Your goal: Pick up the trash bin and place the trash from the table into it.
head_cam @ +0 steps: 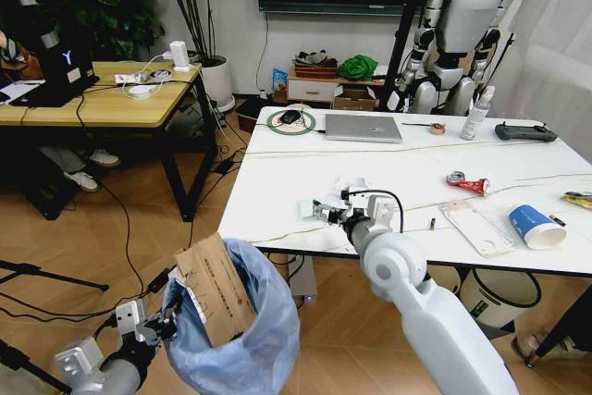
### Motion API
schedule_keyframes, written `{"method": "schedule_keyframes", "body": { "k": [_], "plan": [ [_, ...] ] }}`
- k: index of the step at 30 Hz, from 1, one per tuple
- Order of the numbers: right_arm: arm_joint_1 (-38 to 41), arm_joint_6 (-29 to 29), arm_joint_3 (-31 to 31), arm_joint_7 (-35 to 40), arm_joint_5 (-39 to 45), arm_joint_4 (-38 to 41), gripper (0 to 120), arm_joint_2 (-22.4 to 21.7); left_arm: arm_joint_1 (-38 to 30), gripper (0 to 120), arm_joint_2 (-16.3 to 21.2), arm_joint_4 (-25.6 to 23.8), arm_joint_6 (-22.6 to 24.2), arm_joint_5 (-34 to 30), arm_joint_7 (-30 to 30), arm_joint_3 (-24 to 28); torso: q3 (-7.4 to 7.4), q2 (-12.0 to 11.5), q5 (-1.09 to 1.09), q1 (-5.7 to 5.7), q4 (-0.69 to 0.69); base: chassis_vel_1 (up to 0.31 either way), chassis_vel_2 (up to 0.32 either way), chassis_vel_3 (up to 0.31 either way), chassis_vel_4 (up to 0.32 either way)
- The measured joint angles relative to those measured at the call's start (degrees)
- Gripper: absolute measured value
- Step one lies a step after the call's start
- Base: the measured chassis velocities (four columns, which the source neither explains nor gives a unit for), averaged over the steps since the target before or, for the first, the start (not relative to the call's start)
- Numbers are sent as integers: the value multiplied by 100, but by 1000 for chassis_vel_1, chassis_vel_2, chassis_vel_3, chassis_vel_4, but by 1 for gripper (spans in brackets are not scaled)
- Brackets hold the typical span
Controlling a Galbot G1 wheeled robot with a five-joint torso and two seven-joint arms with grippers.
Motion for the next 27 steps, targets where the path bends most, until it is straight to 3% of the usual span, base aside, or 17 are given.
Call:
{"method": "schedule_keyframes", "body": {
  "k": [4,16,20,22,25,27],
  "plan": [
    [80,12,-12,-2,30,-262,100,134,-8,0,-18,0,0,9,0,17,0,0,0,0,0,0,0,0,0],
    [132,257,-250,-186,-64,-683,55,380,-15,0,-33,-12,3,18,4,3,-1,0,0,-1,0,0,0,0,0],
    [132,267,-284,-196,-72,-686,47,395,-12,0,-34,-22,4,18,6,-2,-1,0,0,-1,0,0,0,0,0],
    [132,289,-307,-211,-121,-700,32,411,0,0,-33,-29,4,19,9,-23,-1,0,0,-1,0,0,0,0,0],
    [135,301,-314,-223,-160,-710,27,412,2,0,-30,-31,3,19,13,-33,-1,0,0,-1,0,0,0,0,0],
    [137,311,-317,-230,-189,-725,17,412,-3,0,-28,-31,3,21,16,-33,-1,0,0,-1,0,0,0,0,0]
  ]
}}
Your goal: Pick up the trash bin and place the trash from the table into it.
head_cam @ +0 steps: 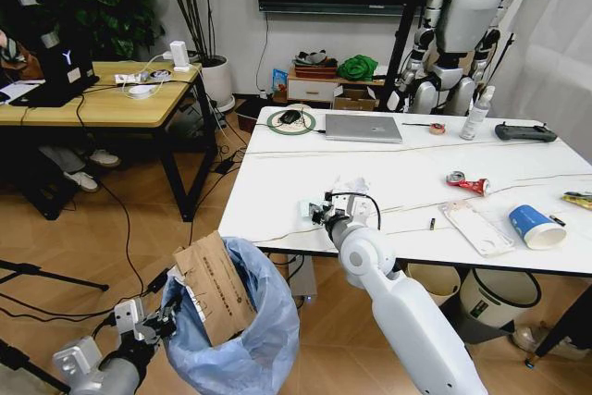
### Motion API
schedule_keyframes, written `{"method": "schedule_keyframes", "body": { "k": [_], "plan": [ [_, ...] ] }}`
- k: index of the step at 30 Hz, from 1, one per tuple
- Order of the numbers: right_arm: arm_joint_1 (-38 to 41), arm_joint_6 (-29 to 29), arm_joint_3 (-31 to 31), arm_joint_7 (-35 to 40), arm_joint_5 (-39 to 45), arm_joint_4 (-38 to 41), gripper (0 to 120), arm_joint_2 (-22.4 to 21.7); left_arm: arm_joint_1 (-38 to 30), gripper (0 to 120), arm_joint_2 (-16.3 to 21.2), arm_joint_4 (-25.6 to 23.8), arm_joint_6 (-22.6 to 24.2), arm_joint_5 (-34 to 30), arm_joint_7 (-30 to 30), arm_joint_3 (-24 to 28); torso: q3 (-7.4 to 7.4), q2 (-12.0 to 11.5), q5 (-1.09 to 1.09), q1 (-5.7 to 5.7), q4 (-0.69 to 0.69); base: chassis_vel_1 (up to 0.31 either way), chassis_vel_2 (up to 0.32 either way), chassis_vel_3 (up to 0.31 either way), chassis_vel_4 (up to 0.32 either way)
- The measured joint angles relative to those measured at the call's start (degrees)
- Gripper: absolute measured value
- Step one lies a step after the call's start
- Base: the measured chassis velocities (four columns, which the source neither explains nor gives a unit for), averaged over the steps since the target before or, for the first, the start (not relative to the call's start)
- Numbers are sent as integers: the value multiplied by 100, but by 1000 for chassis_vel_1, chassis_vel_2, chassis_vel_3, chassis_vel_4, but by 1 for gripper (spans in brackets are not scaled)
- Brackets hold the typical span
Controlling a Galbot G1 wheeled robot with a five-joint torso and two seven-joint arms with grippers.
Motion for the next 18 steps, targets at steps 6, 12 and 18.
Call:
{"method": "schedule_keyframes", "body": {
  "k": [6,12,18],
  "plan": [
    [0,17,-11,-34,-106,-76,0,11,-10,0,6,0,-1,3,4,0,0,0,1,0,0,0,0,0,0],
    [2,30,13,-61,-116,-79,0,-3,-16,0,11,1,-4,12,7,3,0,0,1,0,0,0,0,0,0],
    [-70,147,75,-158,68,319,0,-157,-21,0,16,7,-6,16,9,8,0,0,0,0,0,0,0,0,0]
  ]
}}
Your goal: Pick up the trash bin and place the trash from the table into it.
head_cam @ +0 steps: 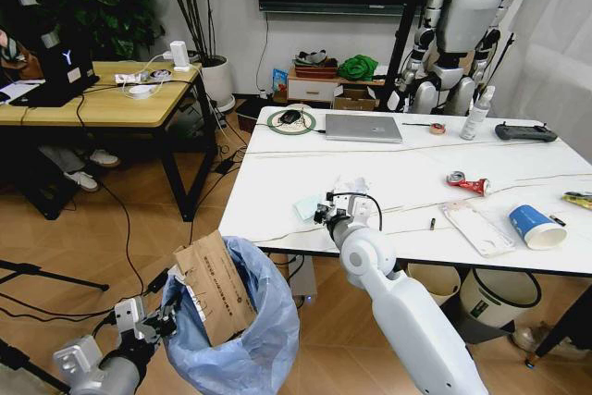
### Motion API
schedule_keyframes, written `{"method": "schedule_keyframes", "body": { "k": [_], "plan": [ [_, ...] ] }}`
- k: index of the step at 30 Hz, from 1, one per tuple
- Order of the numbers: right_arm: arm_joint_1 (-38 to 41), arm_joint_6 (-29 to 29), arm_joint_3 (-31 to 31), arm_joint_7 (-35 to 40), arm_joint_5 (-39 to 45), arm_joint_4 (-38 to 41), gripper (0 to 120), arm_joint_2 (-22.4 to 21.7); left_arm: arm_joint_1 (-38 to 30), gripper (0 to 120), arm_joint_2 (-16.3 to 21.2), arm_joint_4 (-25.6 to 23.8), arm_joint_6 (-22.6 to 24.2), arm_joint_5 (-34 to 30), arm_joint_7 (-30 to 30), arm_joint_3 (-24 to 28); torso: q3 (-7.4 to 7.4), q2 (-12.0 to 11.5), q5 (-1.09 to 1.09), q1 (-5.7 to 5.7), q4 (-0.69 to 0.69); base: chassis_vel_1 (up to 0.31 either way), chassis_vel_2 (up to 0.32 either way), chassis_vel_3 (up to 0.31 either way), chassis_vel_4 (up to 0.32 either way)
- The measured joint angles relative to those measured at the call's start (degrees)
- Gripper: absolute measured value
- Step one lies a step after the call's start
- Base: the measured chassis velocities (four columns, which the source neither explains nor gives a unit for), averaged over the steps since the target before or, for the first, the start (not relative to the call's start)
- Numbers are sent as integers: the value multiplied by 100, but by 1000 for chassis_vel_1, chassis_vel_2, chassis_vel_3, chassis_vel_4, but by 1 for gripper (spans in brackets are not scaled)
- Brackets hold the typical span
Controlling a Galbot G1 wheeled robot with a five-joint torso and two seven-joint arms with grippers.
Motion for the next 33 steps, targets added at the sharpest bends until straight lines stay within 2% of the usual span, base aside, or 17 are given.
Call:
{"method": "schedule_keyframes", "body": {
  "k": [12,13,14,18,20,24,33],
  "plan": [
    [-48,426,-43,-383,604,992,0,-568,-31,0,-8,16,-3,-4,2,7,0,1,0,1,0,0,0,0,0],
    [-59,466,-82,-401,736,1179,0,-693,-33,0,-8,18,-3,-5,2,9,0,1,0,1,0,0,0,0,0],
    [-120,680,-333,-526,1173,1851,0,-1244,-27,0,0,12,-3,-20,1,-1,0,1,0,1,0,0,0,0,0],
    [-133,1117,-785,-1020,1608,2491,0,-1865,-12,0,31,-29,-1,-59,-3,-63,0,1,0,1,-1,0,0,0,0],
    [-128,1178,-861,-1104,1662,2564,0,-1929,-10,0,34,-32,1,-68,-5,-72,0,1,1,0,-1,0,0,0,0],
    [-112,1718,-1521,-1716,1956,2812,0,-2136,0,0,40,-35,6,-94,-12,-112,0,1,0,1,0,0,0,0,0],
    [-34,2204,-2400,-2287,1693,2565,0,-2045,-46,0,7,-6,22,-95,-16,-87,1,1,0,1,0,0,0,0,0]
  ]
}}
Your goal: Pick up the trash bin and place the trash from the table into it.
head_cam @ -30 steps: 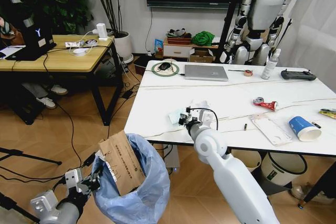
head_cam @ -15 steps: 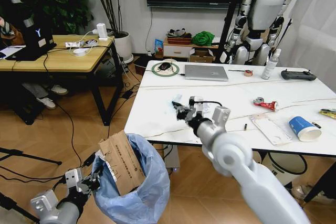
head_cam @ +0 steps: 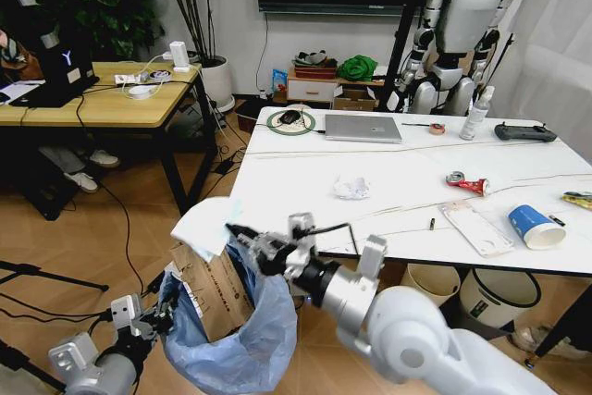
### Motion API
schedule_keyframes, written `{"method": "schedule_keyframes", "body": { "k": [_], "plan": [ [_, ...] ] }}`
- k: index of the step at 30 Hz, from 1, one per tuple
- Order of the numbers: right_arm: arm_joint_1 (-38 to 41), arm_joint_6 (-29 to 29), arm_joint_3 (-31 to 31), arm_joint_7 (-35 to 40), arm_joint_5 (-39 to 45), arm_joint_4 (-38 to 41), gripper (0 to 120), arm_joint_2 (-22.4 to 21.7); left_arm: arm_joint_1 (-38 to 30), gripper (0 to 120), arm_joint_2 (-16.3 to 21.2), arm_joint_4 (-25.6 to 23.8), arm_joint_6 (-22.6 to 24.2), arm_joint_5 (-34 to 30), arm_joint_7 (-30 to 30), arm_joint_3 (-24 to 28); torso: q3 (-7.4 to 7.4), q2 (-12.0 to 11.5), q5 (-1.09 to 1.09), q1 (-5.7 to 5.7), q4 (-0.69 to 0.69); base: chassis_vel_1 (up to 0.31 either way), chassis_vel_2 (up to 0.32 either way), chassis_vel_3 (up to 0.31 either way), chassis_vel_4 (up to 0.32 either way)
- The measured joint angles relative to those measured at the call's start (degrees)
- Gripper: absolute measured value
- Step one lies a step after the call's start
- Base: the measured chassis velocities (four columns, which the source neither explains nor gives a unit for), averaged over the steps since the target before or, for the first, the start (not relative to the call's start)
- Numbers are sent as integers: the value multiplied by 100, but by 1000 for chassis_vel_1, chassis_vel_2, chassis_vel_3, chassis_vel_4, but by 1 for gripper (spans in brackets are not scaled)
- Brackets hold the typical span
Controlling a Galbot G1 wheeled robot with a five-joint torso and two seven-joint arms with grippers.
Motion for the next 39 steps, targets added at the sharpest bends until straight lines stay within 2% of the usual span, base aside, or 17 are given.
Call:
{"method": "schedule_keyframes", "body": {
  "k": [9,15,16,21,22,25,29,30,33,35,36,37,39],
  "plan": [
    [-122,-64,-255,-100,-303,-128,0,-41,-9,0,-1,-15,2,-15,-2,-29,0,0,0,0,0,0,0,0,0],
    [-314,-184,-60,-16,-439,-68,27,-97,-3,0,5,-31,2,-28,-9,-58,0,0,0,0,0,0,0,0,0],
    [-314,-184,-60,-16,-439,-68,27,-97,-3,0,5,-31,2,-28,-9,-58,0,0,0,0,0,0,0,0,0],
    [-455,-210,262,77,-583,15,49,-129,-3,0,11,-40,3,-30,-16,-46,0,-1,0,0,-1,0,0,0,0],
    [-455,-210,262,77,-583,15,49,-129,-3,0,11,-40,3,-30,-16,-46,0,-1,0,0,-1,0,0,0,0],
    [-380,-311,786,365,-614,1,60,60,-3,0,4,-45,3,-29,-19,-29,0,-1,1,0,-1,0,0,0,0],
    [-91,-1110,1772,1245,-724,-341,79,421,-2,0,-15,-38,4,-26,-22,-5,0,-1,0,0,0,0,0,0,0],
    [-91,-1110,1772,1245,-724,-341,79,421,-2,0,-15,-38,4,-26,-22,-5,0,-1,0,0,0,0,0,0,0],
    [65,-1652,2254,1586,-1180,-895,90,627,-12,0,-34,-15,4,-18,-23,9,0,-1,1,0,0,0,0,0,0],
    [146,-1928,2475,1553,-1714,-1337,97,704,-20,0,-39,-4,4,-15,-23,11,0,-1,2,0,0,0,0,0,0],
    [205,-2108,2644,1282,-2167,-1662,99,709,-24,0,-37,-1,4,-15,-24,12,0,-1,1,0,0,0,0,0,0],
    [205,-2108,2644,1282,-2167,-1662,99,709,-24,0,-37,-1,4,-15,-24,12,0,-1,1,0,0,0,0,0,0],
    [296,-2194,2812,773,-2595,-2032,100,651,-30,0,-23,-1,4,-16,-23,8,0,-2,2,0,-1,0,0,0,0]
  ]
}}
